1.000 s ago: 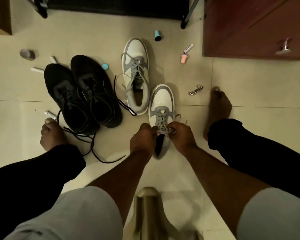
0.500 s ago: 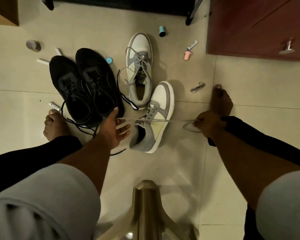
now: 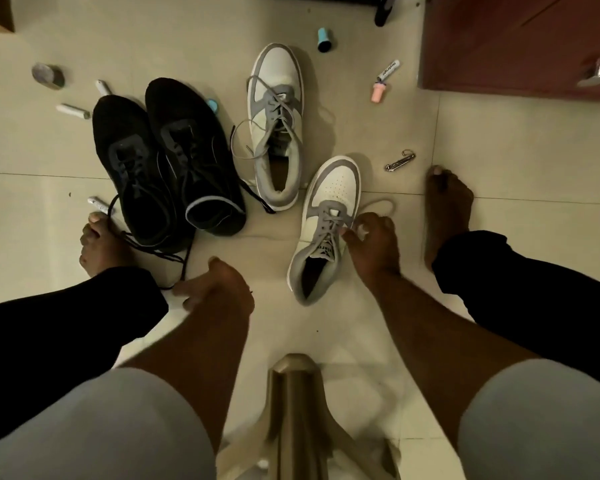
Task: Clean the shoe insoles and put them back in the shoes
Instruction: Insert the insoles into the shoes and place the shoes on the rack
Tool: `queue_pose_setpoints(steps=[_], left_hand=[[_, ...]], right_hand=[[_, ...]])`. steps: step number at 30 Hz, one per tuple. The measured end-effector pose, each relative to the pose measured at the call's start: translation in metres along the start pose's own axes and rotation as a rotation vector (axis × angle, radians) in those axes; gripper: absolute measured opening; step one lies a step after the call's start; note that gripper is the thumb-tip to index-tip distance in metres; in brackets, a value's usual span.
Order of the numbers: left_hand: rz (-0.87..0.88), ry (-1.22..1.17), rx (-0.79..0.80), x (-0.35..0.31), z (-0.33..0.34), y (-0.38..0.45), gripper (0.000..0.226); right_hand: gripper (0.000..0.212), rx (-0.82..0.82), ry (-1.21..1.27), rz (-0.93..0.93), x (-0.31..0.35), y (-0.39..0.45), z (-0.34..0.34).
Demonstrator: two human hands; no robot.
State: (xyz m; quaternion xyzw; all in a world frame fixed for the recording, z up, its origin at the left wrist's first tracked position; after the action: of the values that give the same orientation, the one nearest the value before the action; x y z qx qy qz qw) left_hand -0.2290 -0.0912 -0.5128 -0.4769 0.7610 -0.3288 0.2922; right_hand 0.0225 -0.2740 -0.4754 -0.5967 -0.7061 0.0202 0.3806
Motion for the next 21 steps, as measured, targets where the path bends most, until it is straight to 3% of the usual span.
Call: queue_pose_setpoints(steps=[1, 2, 4, 5, 6, 8, 11, 17, 19, 21], left_hand=[[0.233, 0.181, -0.117, -0.009, -0.006, -0.007, 0.069], [0.537, 0.321, -0.129, -0.022, 0.004, -0.021, 0.059], [1.022, 0.584, 0.175, -0.032, 0.055, -0.067, 0.042], [1.105, 0.702, 0.367, -0.025, 0.082, -0.085, 0.041], [1.096, 0.810, 0.539, -0.016, 0.104, -0.092, 0.041], [1.017, 0.966, 0.657, -0.011, 0.128, -0.093, 0.028], [0.934, 0.937, 0.599, -0.017, 0.125, -0.081, 0.010], [0.334, 0.341, 0.621, 0.010, 0.093, -0.054, 0.029], [0.303, 0.311, 0.595, 0.012, 0.091, -0.051, 0.027], [0.416, 0.440, 0.579, 0.004, 0.093, -0.048, 0.022]], right_hand=[[0.035, 0.061, 0.077, 0.031, -0.002, -0.004, 0.014], [0.036, 0.096, 0.146, 0.069, -0.003, -0.007, 0.023], [0.031, 0.132, 0.251, 0.127, -0.012, -0.009, 0.038], [0.028, 0.134, 0.276, 0.145, -0.015, -0.009, 0.042], [0.026, 0.134, 0.302, 0.144, -0.016, -0.009, 0.042], [0.026, 0.136, 0.365, 0.100, -0.018, -0.006, 0.041], [0.025, 0.199, 0.298, 0.013, -0.015, -0.006, 0.039], [0.021, 0.367, -0.247, -0.330, 0.008, 0.003, 0.046], [0.029, 0.374, -0.318, -0.336, 0.005, 0.006, 0.042], [0.036, 0.382, -0.316, -0.367, 0.003, 0.004, 0.037]])
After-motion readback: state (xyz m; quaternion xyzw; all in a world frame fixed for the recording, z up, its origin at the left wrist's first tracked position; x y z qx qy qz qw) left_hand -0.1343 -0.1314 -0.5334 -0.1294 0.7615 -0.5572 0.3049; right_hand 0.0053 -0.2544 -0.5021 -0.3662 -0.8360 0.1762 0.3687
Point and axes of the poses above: each hand's wrist, its own y-axis towards the middle knuckle, its own z-axis out of the palm, x = y × z, the point moved 8 cm from there along y, towards the middle knuckle, and after that the axes turned 9 degrees about -z, right-handed, at the moved point
